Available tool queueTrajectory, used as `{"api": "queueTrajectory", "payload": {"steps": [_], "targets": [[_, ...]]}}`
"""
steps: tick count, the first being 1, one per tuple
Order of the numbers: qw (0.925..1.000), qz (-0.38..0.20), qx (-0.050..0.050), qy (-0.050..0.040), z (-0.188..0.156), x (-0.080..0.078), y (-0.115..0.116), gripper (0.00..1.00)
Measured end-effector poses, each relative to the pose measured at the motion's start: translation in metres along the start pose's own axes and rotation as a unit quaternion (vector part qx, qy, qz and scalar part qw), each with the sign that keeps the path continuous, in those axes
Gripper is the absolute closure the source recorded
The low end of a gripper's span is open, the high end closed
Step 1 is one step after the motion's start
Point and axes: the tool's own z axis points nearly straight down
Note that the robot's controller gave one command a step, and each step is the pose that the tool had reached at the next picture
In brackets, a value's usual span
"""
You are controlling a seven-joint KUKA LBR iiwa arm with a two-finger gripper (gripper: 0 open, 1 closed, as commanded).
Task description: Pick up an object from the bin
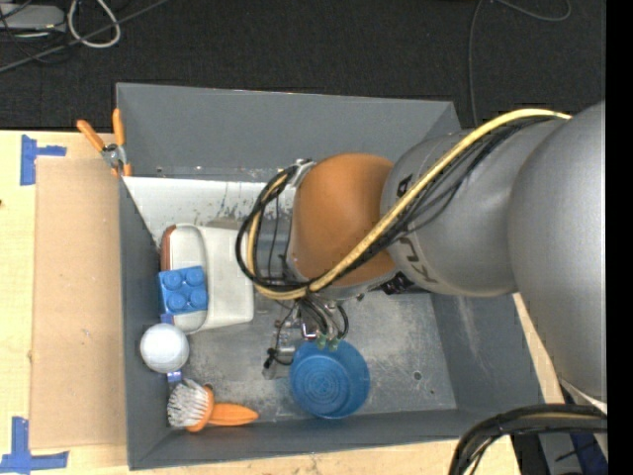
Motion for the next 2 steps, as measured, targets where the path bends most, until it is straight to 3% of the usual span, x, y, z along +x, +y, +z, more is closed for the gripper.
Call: {"api": "queueTrajectory", "payload": {"steps": [1,2], "targets": [[0.9996,-0.028,0.002,0.0057,-0.015,0.004,-0.007,0.0],[0.9984,-0.056,-0.002,-0.0054,-0.049,0.003,0.001,0.0]]}}
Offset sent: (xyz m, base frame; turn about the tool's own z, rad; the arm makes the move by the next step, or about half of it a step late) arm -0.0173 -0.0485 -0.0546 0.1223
